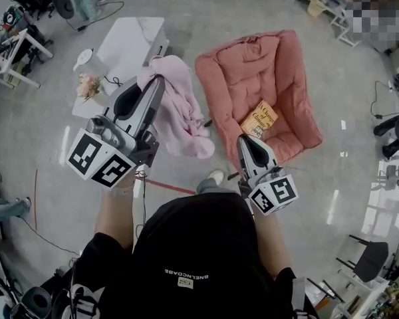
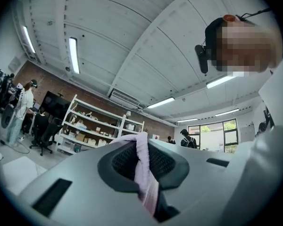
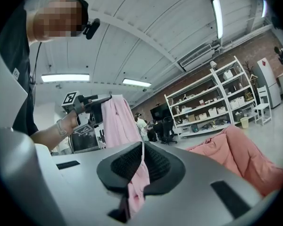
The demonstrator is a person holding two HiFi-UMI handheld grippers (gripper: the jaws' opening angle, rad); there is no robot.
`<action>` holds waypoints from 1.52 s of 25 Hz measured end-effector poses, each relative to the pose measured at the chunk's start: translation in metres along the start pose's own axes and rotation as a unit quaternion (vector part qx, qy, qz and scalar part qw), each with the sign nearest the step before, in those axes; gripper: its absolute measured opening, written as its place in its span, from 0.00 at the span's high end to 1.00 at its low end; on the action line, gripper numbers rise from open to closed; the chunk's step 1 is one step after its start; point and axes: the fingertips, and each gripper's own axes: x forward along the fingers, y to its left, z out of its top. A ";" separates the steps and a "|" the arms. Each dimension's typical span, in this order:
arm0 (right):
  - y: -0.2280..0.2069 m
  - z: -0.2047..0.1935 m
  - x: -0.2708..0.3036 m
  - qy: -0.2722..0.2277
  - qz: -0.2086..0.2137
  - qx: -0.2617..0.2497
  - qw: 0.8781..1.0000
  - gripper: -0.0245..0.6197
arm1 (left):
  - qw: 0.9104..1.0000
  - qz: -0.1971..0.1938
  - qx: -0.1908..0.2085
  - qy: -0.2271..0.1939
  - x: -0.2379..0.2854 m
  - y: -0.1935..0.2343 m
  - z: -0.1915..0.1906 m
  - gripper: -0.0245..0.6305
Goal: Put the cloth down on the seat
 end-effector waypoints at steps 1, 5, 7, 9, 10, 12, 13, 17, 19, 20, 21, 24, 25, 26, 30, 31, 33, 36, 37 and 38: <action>-0.012 0.006 -0.001 -0.002 -0.001 0.001 1.000 0.91 | 1.000 -0.007 0.007 -0.008 0.020 -0.005 0.007 0.90; -0.059 0.039 -0.011 -0.018 -0.014 0.002 1.000 0.91 | 0.998 -0.041 0.046 -0.022 0.105 -0.033 0.035 0.90; -0.084 0.059 -0.017 -0.030 -0.026 0.001 0.999 0.91 | 0.997 -0.057 0.051 -0.019 0.148 -0.046 0.039 0.90; -0.111 0.076 -0.024 -0.039 -0.041 0.000 0.998 0.91 | 0.996 -0.073 0.049 -0.014 0.189 -0.059 0.034 0.90; -0.124 0.082 -0.027 -0.042 -0.051 -0.001 0.998 0.91 | 0.996 -0.081 0.047 -0.011 0.209 -0.064 0.030 0.90; -0.148 0.093 -0.032 -0.047 -0.073 0.001 0.996 0.91 | 0.994 -0.099 0.043 -0.004 0.249 -0.075 0.021 0.90; -0.160 0.098 -0.035 -0.050 -0.086 0.002 0.995 0.91 | 0.993 -0.110 0.040 -0.001 0.268 -0.080 0.017 0.90; -0.199 0.122 -0.048 -0.067 -0.139 0.007 0.988 0.91 | 0.986 -0.168 0.014 0.000 0.336 -0.105 0.013 0.90; -0.215 0.133 -0.051 -0.073 -0.162 0.007 0.984 0.91 | 0.981 -0.195 0.002 -0.003 0.365 -0.112 0.016 0.90; -0.222 0.137 -0.051 -0.077 -0.174 0.007 0.982 0.91 | 0.978 -0.207 -0.003 -0.005 0.378 -0.115 0.016 0.90; -0.230 0.141 -0.051 -0.081 -0.186 0.007 0.979 0.91 | 0.975 -0.220 -0.008 -0.006 0.391 -0.116 0.016 0.90; -0.252 0.154 -0.051 -0.095 -0.228 0.005 0.969 0.91 | 0.965 -0.260 -0.027 -0.005 0.431 -0.121 0.016 0.90; -0.260 0.160 -0.052 -0.099 -0.242 0.005 0.965 0.91 | 0.962 -0.271 -0.032 -0.003 0.444 -0.124 0.017 0.90; -0.267 0.166 -0.053 -0.103 -0.254 0.005 0.962 0.91 | 0.959 -0.281 -0.034 -0.003 0.458 -0.126 0.018 0.90; -0.292 0.184 -0.058 -0.116 -0.302 0.003 0.946 0.91 | 0.945 -0.323 -0.050 -0.002 0.506 -0.139 0.022 0.90; -0.296 0.186 -0.059 -0.120 -0.312 0.002 0.943 0.91 | 0.942 -0.332 -0.053 -0.001 0.515 -0.142 0.022 0.90; -0.303 0.190 -0.060 -0.123 -0.329 0.000 0.936 0.91 | 0.936 -0.347 -0.054 0.002 0.533 -0.148 0.023 0.90; -0.310 0.195 -0.060 -0.128 -0.353 0.001 0.927 0.91 | 0.929 -0.366 -0.057 0.001 0.558 -0.154 0.025 0.90; -0.312 0.196 -0.060 -0.130 -0.361 0.001 0.923 0.91 | 0.926 -0.372 -0.058 0.001 0.567 -0.156 0.026 0.90; -0.313 0.197 -0.060 -0.133 -0.369 0.002 0.920 0.91 | 0.924 -0.378 -0.060 0.001 0.575 -0.158 0.027 0.90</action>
